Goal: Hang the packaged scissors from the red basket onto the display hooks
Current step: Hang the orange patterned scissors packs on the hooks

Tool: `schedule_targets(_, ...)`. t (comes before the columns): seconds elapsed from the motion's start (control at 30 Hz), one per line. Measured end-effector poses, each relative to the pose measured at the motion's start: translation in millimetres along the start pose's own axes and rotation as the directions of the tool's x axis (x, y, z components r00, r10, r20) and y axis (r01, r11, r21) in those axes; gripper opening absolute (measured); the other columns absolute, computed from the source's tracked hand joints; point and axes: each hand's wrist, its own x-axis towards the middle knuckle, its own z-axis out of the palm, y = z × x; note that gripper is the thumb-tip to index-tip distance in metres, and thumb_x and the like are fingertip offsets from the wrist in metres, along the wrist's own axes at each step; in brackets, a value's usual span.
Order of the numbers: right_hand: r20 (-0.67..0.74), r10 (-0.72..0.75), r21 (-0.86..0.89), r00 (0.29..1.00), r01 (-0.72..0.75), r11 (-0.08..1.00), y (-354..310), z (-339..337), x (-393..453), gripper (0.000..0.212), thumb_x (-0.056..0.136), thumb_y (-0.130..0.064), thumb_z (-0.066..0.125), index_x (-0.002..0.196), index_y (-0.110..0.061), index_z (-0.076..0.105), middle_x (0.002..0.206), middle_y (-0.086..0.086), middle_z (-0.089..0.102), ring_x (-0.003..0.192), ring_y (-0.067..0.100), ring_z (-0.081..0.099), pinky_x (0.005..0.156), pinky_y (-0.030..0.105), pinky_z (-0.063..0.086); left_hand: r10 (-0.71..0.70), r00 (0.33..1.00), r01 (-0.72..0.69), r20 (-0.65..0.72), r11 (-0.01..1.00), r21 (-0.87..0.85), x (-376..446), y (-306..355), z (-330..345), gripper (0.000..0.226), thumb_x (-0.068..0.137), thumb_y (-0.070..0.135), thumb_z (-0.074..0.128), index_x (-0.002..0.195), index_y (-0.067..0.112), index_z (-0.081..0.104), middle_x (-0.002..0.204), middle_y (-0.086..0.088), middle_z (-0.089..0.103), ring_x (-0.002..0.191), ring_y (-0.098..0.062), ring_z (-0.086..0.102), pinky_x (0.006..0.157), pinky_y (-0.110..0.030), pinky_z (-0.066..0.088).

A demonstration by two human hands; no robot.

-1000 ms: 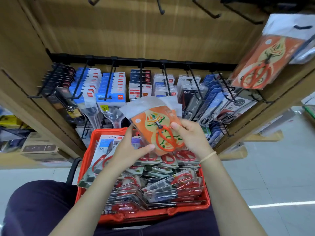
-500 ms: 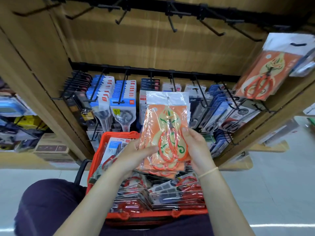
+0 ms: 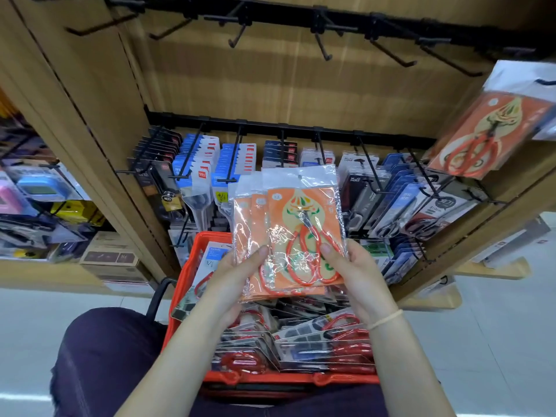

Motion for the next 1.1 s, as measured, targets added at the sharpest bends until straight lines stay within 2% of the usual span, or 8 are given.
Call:
schedule_targets(0.3,0.181,-0.023,-0.187,0.983,0.058,0.981,0,4,-6,0.049,0.08,-0.048,0.074,0.125,-0.028,0.064,0.115,-0.013,0.074,0.111,0.011,0.068,0.1,0.035,0.051,0.01,1.0,-0.005,0.022,0.98,-0.199,5,7,-6,0.102,0.056,0.039,0.099,0.144,0.013,0.055,0.134,-0.006,0.069,0.13,-0.03,0.06,0.116,-0.054,0.039)
schedule_targets(0.4,0.204,-0.033,-0.213,0.978,0.077,0.974,-3,7,-5,0.044,0.08,-0.045,0.075,0.119,-0.027,0.065,0.109,-0.011,0.075,0.107,0.014,0.07,0.096,0.034,0.053,-0.032,0.996,0.04,0.082,0.994,-0.103,0,12,1,0.078,0.063,0.028,0.097,0.132,0.012,0.064,0.121,-0.007,0.075,0.121,-0.029,0.066,0.11,-0.052,0.044)
schedule_targets(0.57,0.245,-0.019,-0.363,0.969,0.11,0.925,-21,-2,-5,0.043,0.075,-0.055,0.074,0.105,-0.025,0.071,0.102,-0.008,0.077,0.098,0.013,0.072,0.096,0.04,0.056,-0.065,0.996,0.059,0.058,0.993,0.099,0,20,3,0.098,0.056,0.033,0.099,0.14,0.01,0.053,0.124,-0.007,0.072,0.124,-0.029,0.062,0.115,-0.062,0.035)
schedule_targets(0.67,0.048,-0.15,-0.269,0.988,0.157,0.95,-39,-8,-3,0.061,0.072,-0.077,0.067,0.102,-0.024,0.071,0.1,-0.001,0.077,0.096,0.021,0.073,0.095,0.051,0.055,-0.025,0.993,0.006,0.114,0.987,0.161,-4,27,15,0.076,0.063,0.025,0.094,0.13,0.014,0.059,0.109,-0.01,0.078,0.105,-0.031,0.073,0.106,-0.055,0.049)
schedule_targets(0.77,-0.124,-0.23,-0.049,0.965,0.225,0.973,-61,-12,0,0.043,0.077,-0.056,0.073,0.107,-0.025,0.071,0.102,-0.007,0.078,0.097,0.015,0.074,0.09,0.042,0.057,-0.026,0.976,-0.032,0.216,0.965,0.261,-4,35,41,0.064,0.061,0.021,0.097,0.116,0.018,0.063,0.109,-0.01,0.077,0.103,-0.033,0.069,0.105,-0.048,0.045)
schedule_targets(0.87,-0.244,-0.318,-0.019,0.916,0.323,0.946,-81,-23,0,0.029,0.085,-0.03,0.079,0.112,-0.021,0.071,0.106,-0.009,0.077,0.101,0.009,0.072,0.092,0.033,0.055,-0.051,0.961,-0.053,0.271,0.931,0.36,9,43,73,0.037,0.071,0.009,0.09,0.099,0.014,0.067,0.086,-0.007,0.077,0.073,-0.023,0.07,0.07,-0.029,0.056)
schedule_targets(0.97,-0.336,-0.385,-0.03,0.86,0.399,0.916,-95,-49,-1,0.024,0.088,-0.021,0.078,0.111,-0.019,0.072,0.109,-0.003,0.077,0.105,0.017,0.071,0.098,0.046,0.055,-0.06,0.945,-0.077,0.322,0.915,0.396,16,53,115,0.053,0.054,0.039,0.098,0.092,0.012,0.072,0.089,-0.019,0.07,0.067,-0.024,0.067,0.068,-0.034,0.061)
schedule_targets(1.1,-0.356,-0.43,-0.059,0.83,0.439,0.896,-112,-87,-3,0.034,0.086,-0.031,0.078,0.117,-0.02,0.072,0.116,-0.001,0.075,0.111,0.022,0.069,0.101,0.055,0.052,-0.034,0.937,-0.127,0.346,0.893,0.431,20,62,168,0.047,0.085,0.057,0.061,0.09,0.011,0.066,0.053,-0.006,0.062,0.041,-0.01,0.061,0.047,-0.026,0.049)
